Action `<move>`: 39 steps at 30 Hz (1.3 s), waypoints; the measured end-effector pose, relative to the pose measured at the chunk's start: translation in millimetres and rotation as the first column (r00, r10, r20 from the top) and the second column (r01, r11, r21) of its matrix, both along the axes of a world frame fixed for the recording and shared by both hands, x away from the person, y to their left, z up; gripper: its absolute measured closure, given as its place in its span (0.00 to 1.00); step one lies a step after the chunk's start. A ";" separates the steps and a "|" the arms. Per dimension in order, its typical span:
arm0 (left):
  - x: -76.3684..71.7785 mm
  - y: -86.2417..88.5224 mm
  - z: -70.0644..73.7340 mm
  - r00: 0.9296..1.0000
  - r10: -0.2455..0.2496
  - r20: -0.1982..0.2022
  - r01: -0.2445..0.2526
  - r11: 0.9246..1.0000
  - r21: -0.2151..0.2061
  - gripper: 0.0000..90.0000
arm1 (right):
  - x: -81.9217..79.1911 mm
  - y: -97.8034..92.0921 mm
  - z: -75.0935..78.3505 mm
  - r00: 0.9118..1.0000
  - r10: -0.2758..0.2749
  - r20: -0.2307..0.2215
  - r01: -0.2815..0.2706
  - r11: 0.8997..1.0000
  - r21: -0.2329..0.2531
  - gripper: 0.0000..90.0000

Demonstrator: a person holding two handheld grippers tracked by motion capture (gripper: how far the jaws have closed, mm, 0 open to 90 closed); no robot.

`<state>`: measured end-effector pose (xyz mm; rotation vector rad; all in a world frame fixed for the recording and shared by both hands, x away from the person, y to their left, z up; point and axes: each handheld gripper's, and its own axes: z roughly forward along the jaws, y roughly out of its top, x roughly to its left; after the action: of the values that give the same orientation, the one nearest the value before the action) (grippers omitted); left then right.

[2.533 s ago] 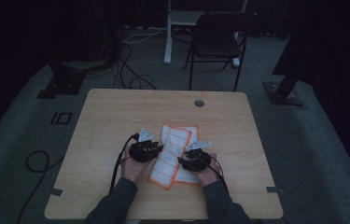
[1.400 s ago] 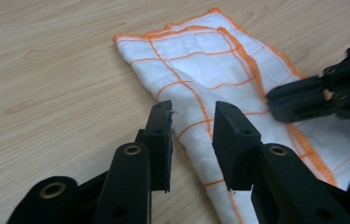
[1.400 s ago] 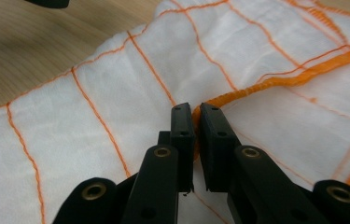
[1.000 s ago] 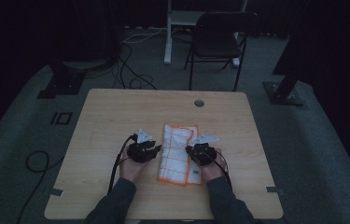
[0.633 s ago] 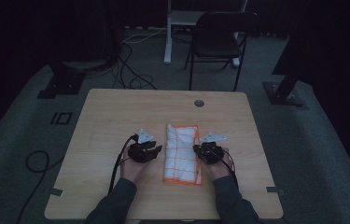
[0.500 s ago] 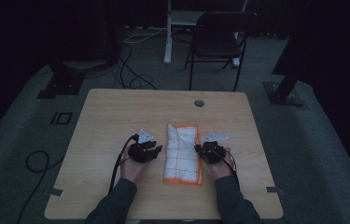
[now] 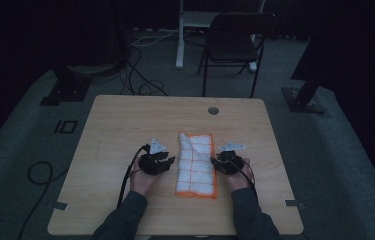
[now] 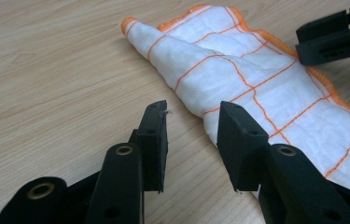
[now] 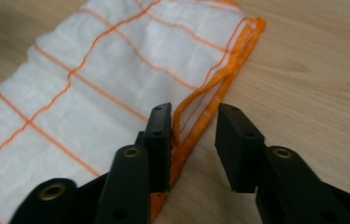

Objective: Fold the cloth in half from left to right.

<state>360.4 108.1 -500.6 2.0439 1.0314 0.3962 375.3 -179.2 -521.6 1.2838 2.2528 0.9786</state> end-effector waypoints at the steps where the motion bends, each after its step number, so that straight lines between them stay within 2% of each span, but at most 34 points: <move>1: 0.2 -0.1 -0.1 1.000 -0.003 -0.001 0.003 1.000 0.002 0.71 | 1.4 -0.6 0.6 1.000 -0.005 -0.001 0.005 1.000 0.005 0.73; 10: 0.2 0.4 0.2 1.000 0.000 0.009 0.000 1.000 0.003 0.71 | 11.4 1.6 6.4 0.999 -0.005 0.037 0.005 1.000 0.011 0.76; 20: 0.2 2.4 0.3 1.000 0.001 0.017 -0.001 1.000 0.000 0.70 | 25.9 2.8 5.4 0.997 0.001 0.076 -0.001 1.000 0.008 0.80; 28: 0.6 2.3 0.0 1.000 0.000 0.019 0.000 1.000 -0.001 0.70 | 41.0 3.6 6.1 0.995 -0.014 0.104 0.014 1.000 0.003 0.80; 39: 2.2 2.7 -1.4 1.000 0.001 0.015 -0.001 1.000 -0.002 0.70 | 70.8 6.2 3.4 0.993 -0.052 0.110 0.053 0.999 -0.005 0.73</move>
<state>362.6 110.8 -501.9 2.0354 1.0232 0.4101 446.1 -172.9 -518.2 1.2475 2.1279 0.9950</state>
